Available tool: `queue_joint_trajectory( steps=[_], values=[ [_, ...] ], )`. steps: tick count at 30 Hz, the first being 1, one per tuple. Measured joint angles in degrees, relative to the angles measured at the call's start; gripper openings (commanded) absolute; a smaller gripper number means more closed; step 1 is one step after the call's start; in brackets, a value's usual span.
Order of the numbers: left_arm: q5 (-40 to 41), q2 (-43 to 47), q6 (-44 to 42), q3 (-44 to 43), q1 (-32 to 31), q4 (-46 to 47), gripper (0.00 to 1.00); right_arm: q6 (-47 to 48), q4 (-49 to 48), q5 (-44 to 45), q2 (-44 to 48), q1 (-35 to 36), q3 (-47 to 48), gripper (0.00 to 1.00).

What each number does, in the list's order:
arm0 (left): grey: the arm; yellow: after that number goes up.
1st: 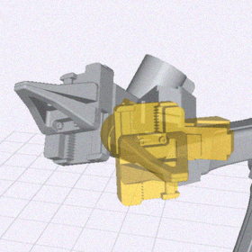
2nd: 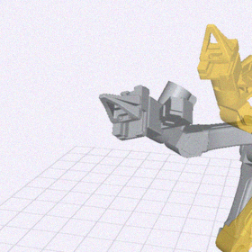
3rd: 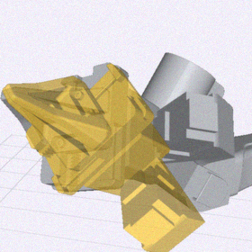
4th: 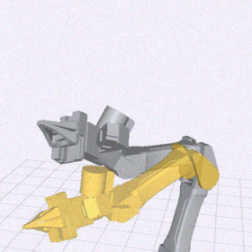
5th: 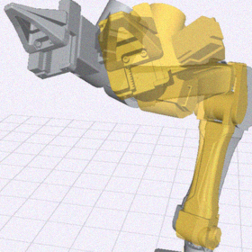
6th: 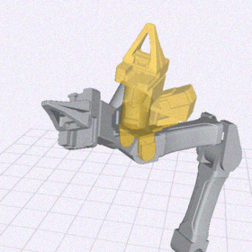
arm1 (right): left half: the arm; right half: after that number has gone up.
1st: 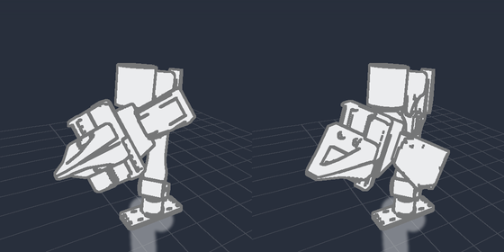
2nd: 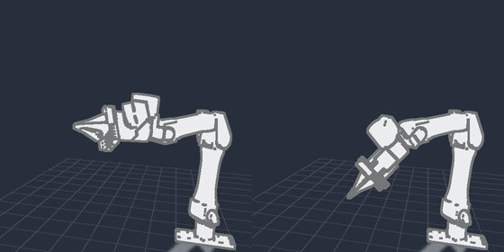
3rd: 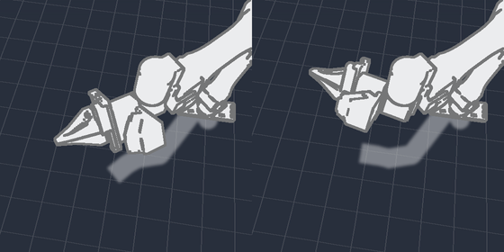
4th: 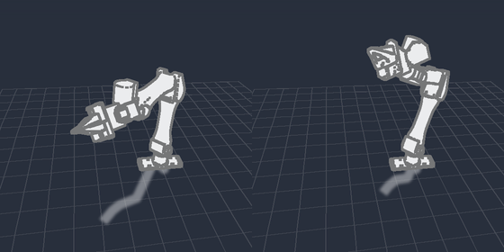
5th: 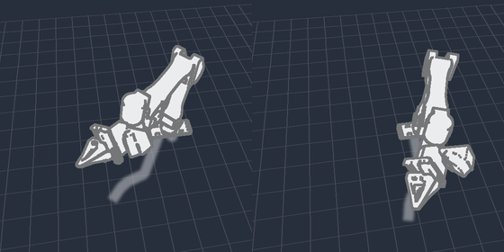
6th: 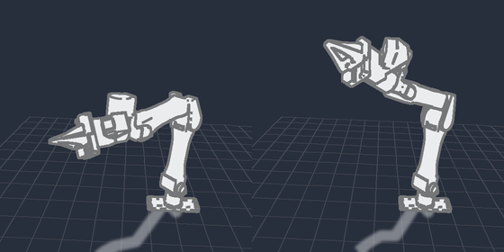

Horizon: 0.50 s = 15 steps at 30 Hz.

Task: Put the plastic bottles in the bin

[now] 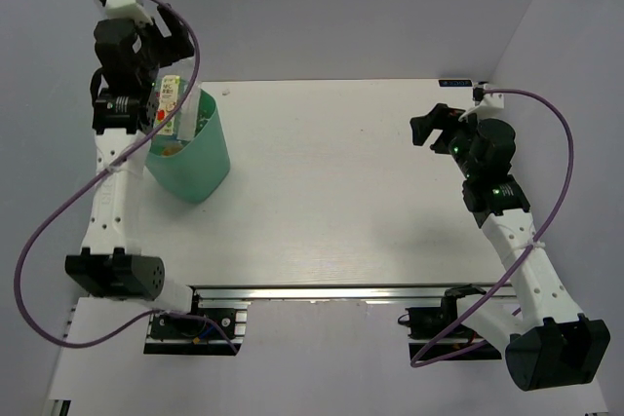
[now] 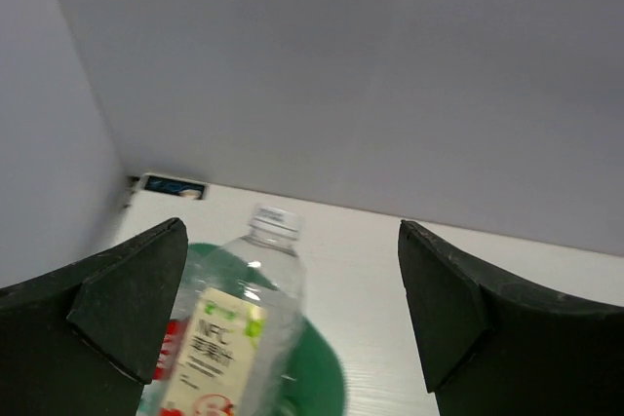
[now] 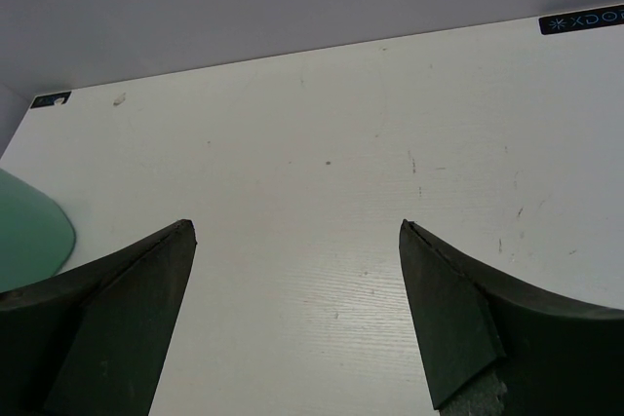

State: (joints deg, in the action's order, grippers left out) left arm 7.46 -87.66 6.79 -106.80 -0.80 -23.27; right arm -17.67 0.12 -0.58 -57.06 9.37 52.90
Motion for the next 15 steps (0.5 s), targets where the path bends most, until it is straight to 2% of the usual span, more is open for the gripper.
queue_joint_trajectory(
  steps=[2,4,6,7,9,12,15],
  values=[
    [-3.43,4.59,4.96,5.14,-0.11,1.44,0.98,-0.17,-0.35,0.00,0.28,0.00,-0.46,0.89],
    [-7.19,11.04,9.79,15.08,-1.09,5.14,0.98,-0.39,-0.59,0.52,1.49,0.00,-2.16,0.89],
    [-9.68,16.28,14.93,23.78,-3.50,7.98,0.98,-0.57,-0.39,1.29,2.99,-0.02,-4.11,0.89],
    [-10.32,18.91,16.96,29.57,-6.86,9.22,0.98,-0.74,-0.44,1.77,3.76,-0.02,-5.03,0.89],
    [-11.50,19.67,19.30,35.32,-13.70,10.91,0.98,-1.01,-0.44,2.64,5.20,-0.02,-6.84,0.89],
    [-13.33,16.20,21.59,40.96,-24.44,11.34,0.98,-1.36,-0.24,3.78,6.25,-0.02,-8.33,0.89],
    [-13.77,14.10,23.39,45.68,-28.98,9.44,0.98,-1.46,-0.22,4.72,6.45,-0.02,-8.90,0.90]
  ],
)
